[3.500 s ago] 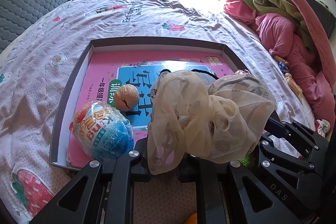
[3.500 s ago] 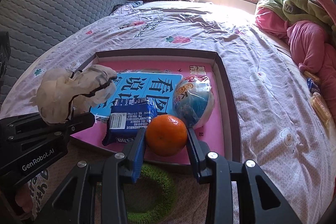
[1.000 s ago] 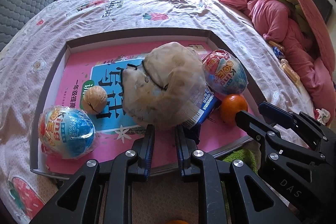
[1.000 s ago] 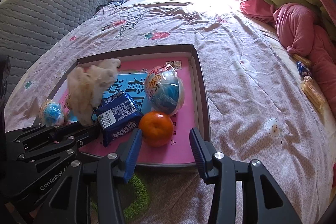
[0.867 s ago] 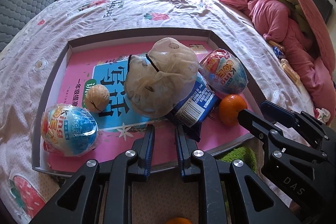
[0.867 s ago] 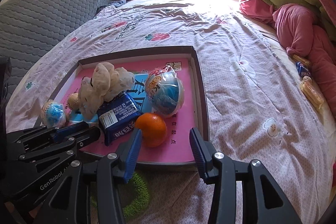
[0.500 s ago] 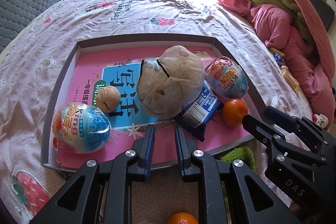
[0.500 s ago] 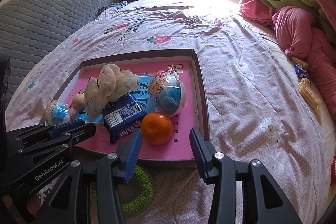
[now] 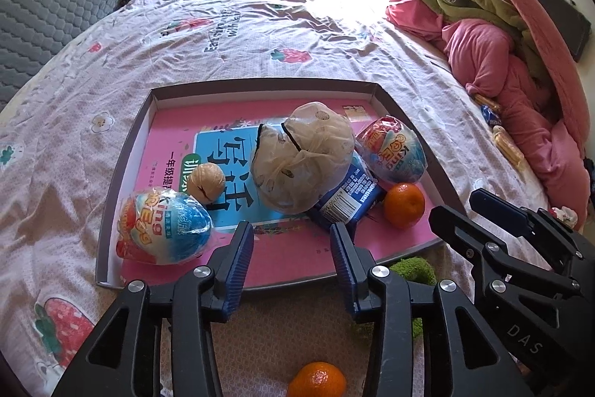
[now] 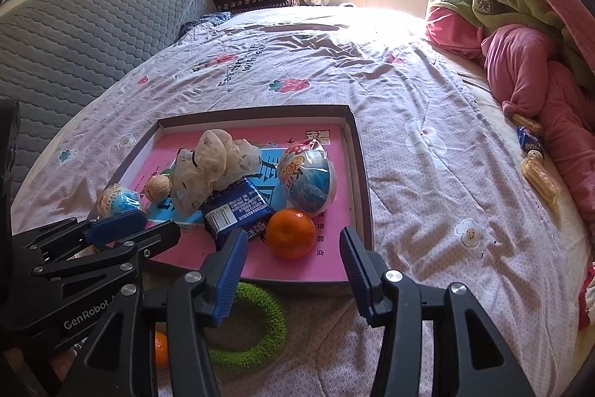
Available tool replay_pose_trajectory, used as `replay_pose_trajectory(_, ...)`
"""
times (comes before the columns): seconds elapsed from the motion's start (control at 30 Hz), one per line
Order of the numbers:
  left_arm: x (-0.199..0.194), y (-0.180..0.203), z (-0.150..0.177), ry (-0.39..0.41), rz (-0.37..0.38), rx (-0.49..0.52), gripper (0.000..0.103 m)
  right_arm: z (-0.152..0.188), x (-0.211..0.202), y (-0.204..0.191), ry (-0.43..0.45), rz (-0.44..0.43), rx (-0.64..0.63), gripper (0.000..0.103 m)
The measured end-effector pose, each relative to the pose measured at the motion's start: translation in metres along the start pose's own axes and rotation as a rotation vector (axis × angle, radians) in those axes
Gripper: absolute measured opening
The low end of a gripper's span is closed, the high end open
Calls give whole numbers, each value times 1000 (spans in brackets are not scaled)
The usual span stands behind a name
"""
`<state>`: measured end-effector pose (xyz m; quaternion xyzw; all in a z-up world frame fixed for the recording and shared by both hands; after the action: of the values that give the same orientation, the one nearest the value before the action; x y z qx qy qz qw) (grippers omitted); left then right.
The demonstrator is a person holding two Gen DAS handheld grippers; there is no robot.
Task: Organize objects
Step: 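Withdraw both open tools from the tray, then move left tool toward the loose orange while right tool approaches the green fuzzy ring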
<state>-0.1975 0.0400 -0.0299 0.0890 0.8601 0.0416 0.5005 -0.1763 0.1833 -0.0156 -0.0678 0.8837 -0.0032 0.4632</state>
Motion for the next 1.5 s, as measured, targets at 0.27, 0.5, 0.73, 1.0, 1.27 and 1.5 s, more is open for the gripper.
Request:
replay_pose_trajectory(0.27, -17, 1, 2, 25, -10, -2, 55, -2, -18, -7, 31, -3, -16, 53)
replay_pose_trajectory(0.5, -35, 1, 4, 50, -22, -6, 60, -3, -35, -13, 61, -7, -32, 58)
replay_pose_trajectory(0.73, -53, 1, 5, 74, -35, -14, 65, -3, -52, -17, 87, -7, -45, 60)
replay_pose_trajectory(1.0, -74, 6, 12, 103, -51, -2, 68, -3, -72, -20, 119, -7, -56, 61)
replay_pose_trajectory(1.27, -92, 5, 23, 119, -48, -9, 69, 0, -89, -26, 143, -6, -78, 63)
replay_pose_trajectory(1.5, -104, 5, 31, 130, -56, -12, 70, 3, -100, -29, 156, -17, -88, 64)
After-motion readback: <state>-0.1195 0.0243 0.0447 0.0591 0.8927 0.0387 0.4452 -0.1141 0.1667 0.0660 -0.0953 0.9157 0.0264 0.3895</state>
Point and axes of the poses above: each gripper's, at about its wrist camera, not at the fingertips, and x roughly the way its jaws point, y to its right, z to its underside, the point moved 4 cm from there along x, roughly the way its jaws point, and after that the axes turned 7 degrees about -y, right-handed, at the moved point
